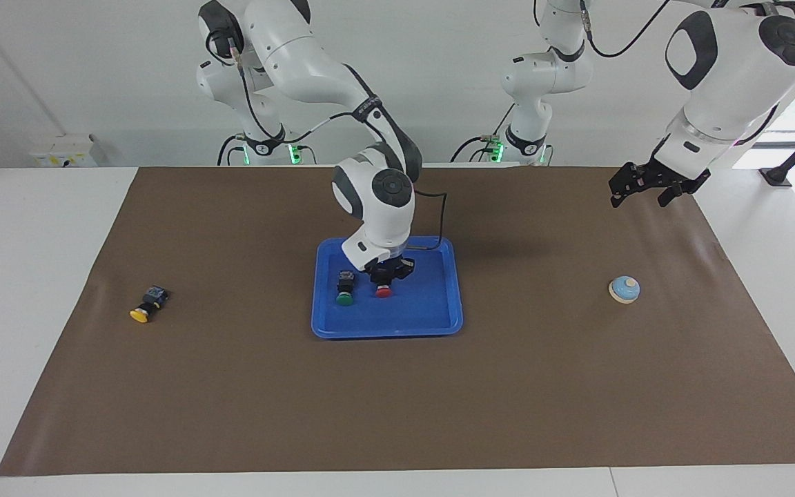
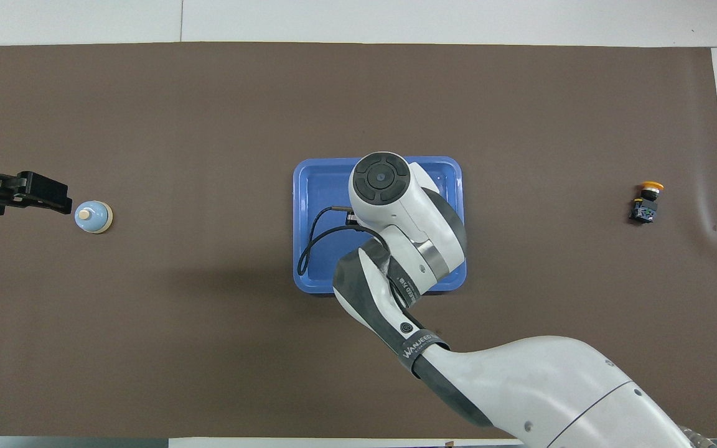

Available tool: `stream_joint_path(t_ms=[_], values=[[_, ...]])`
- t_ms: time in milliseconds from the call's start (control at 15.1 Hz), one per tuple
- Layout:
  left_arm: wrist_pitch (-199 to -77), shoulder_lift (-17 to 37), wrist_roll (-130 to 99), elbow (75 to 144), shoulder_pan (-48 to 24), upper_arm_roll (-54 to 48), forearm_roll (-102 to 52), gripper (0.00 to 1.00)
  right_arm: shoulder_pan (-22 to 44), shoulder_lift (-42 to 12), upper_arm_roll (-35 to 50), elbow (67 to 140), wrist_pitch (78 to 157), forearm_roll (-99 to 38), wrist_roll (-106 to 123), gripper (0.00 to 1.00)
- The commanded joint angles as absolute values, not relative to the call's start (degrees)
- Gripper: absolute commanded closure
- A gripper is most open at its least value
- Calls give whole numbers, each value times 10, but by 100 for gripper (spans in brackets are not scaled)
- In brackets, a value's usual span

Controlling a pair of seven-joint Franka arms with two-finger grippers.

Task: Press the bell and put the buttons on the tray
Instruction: 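Place the red button in the tray beside the green one, then grasp the yellow-topped button with the right gripper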

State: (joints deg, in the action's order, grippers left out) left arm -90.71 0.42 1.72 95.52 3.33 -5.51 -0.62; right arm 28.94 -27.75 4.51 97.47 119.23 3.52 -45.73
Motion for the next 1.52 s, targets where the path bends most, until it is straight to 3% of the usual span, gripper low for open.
stream_joint_path(t_ms=[0,264,660,924,1122,1452], values=[[-901,-2,12,954,33,-53,-6,0,287,-261,44,984,1184,36,-476,0],[-901,-2,12,954,33,-53,-6,0,261,-238,40,940,1116,35,-483,0],[-901,-2,12,955,33,-53,-6,0,120,-166,40,942,1080,40,-341,0],[-901,-2,12,954,33,-53,-6,0,9,-158,39,952,1078,62,-192,0],[-901,-2,12,954,33,-53,-6,0,-67,-150,39,984,1113,85,-115,0],[-901,-2,12,954,33,-53,-6,0,-167,-123,40,1125,1293,91,-67,0]])
